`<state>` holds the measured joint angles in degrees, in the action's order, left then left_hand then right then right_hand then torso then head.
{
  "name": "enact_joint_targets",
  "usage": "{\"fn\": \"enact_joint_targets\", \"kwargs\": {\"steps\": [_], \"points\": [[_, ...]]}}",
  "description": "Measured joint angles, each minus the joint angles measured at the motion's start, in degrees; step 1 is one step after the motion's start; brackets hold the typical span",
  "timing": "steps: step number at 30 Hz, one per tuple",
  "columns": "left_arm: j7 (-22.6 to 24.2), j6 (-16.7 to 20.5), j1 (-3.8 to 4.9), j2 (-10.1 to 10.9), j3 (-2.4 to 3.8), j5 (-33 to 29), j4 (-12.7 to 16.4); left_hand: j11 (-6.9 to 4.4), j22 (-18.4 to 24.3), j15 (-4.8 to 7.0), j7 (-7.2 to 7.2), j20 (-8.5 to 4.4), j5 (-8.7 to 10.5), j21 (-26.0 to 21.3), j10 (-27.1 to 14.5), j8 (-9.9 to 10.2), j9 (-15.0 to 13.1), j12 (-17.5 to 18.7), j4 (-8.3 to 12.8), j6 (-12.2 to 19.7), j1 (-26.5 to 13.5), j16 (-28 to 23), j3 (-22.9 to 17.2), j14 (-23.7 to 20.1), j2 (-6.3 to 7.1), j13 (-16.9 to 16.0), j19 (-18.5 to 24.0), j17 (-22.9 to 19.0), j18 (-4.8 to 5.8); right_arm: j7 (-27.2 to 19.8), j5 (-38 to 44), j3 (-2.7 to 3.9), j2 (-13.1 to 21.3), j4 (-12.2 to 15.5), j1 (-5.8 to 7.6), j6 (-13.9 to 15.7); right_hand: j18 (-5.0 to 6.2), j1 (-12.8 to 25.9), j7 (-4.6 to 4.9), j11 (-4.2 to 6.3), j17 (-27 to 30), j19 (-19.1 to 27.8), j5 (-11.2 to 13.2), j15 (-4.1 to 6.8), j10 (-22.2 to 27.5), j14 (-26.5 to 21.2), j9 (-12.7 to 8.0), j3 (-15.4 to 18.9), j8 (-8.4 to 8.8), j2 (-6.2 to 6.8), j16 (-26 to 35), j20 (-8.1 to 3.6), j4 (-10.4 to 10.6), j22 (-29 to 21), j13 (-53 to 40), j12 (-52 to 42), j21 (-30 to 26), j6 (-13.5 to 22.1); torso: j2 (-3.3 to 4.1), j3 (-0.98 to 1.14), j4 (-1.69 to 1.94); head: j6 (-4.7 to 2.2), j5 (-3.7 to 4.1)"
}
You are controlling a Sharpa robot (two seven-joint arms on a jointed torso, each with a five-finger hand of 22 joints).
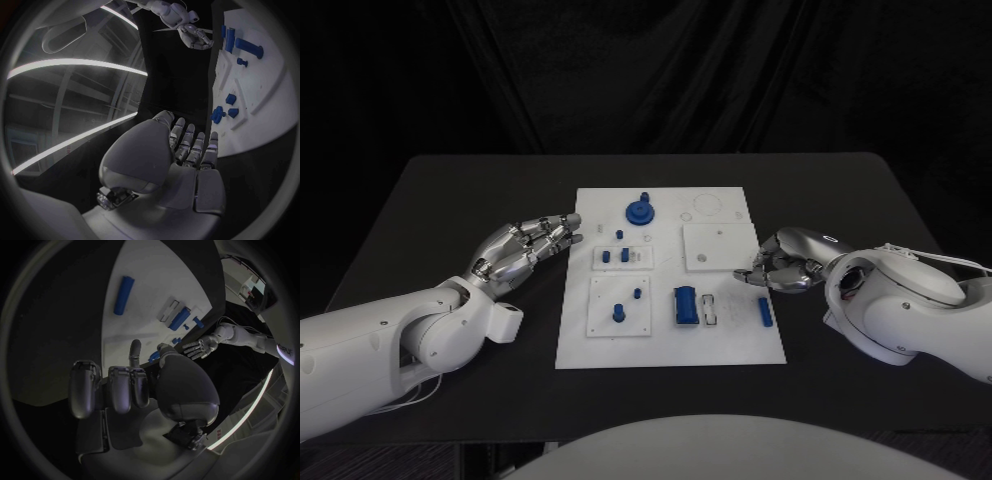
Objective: Assemble the parts on the task board
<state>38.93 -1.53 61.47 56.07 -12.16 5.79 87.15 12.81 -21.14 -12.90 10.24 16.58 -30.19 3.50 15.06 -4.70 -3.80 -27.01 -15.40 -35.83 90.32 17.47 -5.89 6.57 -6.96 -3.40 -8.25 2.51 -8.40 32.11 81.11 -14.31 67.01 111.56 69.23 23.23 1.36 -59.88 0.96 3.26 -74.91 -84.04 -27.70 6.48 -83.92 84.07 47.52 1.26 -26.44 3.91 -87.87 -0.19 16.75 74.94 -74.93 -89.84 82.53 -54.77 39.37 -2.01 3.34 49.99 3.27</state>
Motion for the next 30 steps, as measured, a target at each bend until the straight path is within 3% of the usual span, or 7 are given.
{"fn": "enact_joint_targets", "kwargs": {"steps": [3, 8, 30], "points": [[0.0, 0.0, 0.00, 0.1, 0.00, 0.0, 0.0, 0.00, 0.0, 0.00, 0.00, 0.00, 0.00, 0.0, 0.0, 0.0, 0.0, 0.0, 0.0, 0.0, 0.0, 0.0, 0.0, 0.0, 0.00, 0.0, 0.0, 0.0, 0.00, 1.3, 2.7, -0.02, 0.5, 0.0, -0.29, -0.9, 0.00, -0.8, 0.00, 0.00, 0.0, 0.0, -1.6, 0.00, 0.0, 0.0, -0.8, 0.0, 0.60, 0.31, 0.0, 0.00, 0.0, 0.0, 0.0, 0.0, 0.0, 0.0, 0.00, -0.01, 0.01, 0.00, 0.31], [0.0, 0.0, -0.01, 0.1, 0.00, 0.0, 0.1, 0.00, -0.1, 0.00, 0.00, 0.21, 0.00, 0.0, 0.0, 0.0, 0.0, 0.0, -0.2, 0.0, 0.0, 0.3, -0.2, 0.0, 0.00, 0.0, -0.2, 0.0, -0.01, 3.0, 6.9, -0.02, 1.3, 0.1, -0.86, -2.2, 0.00, -1.6, 0.20, -0.20, 0.0, 0.0, -1.8, 0.00, -0.2, 0.0, -1.5, 0.0, 1.05, 1.13, 0.0, 0.00, 0.0, 0.0, 0.0, 0.0, 0.0, -0.2, 0.03, -0.01, 0.03, 0.00, 0.87], [0.0, 0.0, -0.02, 0.3, 0.00, 0.0, 0.2, 0.00, -0.2, -0.22, 0.00, 0.21, 0.00, 0.2, 0.0, 0.0, -0.1, -0.2, -0.2, 0.0, 0.0, 0.3, -0.2, 0.2, 0.00, 0.0, -0.2, 0.0, -0.01, 5.7, 12.9, -0.03, 2.3, 1.3, -3.49, -5.1, 0.00, -1.8, 0.40, -0.41, 0.0, 0.2, -1.3, 0.00, 0.0, 0.0, -2.1, 0.2, 1.48, 1.35, 0.2, 0.20, 0.2, 0.0, 0.0, 0.0, 0.0, -0.4, 0.04, 0.02, -0.03, 0.00, 1.02]]}}
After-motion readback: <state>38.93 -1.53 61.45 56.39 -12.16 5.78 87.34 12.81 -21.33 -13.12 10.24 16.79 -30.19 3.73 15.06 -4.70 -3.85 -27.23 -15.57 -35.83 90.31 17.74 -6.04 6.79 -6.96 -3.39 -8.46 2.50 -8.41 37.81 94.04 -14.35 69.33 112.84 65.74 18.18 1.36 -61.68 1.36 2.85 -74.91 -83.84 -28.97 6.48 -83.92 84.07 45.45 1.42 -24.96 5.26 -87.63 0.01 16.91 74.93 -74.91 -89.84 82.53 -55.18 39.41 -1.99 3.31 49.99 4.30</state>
